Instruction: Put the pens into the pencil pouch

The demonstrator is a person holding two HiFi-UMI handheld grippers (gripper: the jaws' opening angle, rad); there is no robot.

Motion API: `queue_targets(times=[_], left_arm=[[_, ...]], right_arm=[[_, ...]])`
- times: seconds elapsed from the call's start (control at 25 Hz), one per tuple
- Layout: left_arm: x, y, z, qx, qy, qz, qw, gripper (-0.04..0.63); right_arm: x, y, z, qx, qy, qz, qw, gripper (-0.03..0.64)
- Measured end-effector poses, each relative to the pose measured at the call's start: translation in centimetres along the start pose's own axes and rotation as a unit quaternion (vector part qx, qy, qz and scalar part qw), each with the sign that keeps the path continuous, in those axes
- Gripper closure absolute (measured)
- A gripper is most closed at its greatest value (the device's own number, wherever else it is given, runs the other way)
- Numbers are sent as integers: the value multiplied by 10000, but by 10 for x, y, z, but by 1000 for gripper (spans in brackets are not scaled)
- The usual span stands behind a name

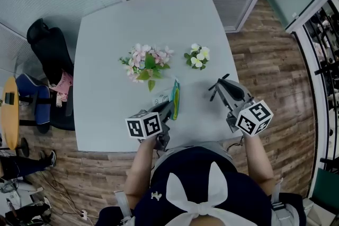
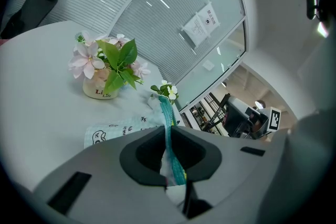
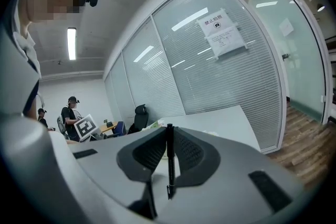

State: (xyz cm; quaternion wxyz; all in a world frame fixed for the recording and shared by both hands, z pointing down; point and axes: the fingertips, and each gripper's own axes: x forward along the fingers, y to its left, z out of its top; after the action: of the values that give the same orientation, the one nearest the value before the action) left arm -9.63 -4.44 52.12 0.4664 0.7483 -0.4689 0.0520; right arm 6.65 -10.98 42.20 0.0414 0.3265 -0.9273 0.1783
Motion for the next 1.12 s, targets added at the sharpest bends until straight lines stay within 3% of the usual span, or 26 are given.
queue_targets(times=[1.12], left_arm=[[16,-20,-3,63,123,-177,9997,546]], right_arm=[[28,43,52,-132,-580,641,9962,565]])
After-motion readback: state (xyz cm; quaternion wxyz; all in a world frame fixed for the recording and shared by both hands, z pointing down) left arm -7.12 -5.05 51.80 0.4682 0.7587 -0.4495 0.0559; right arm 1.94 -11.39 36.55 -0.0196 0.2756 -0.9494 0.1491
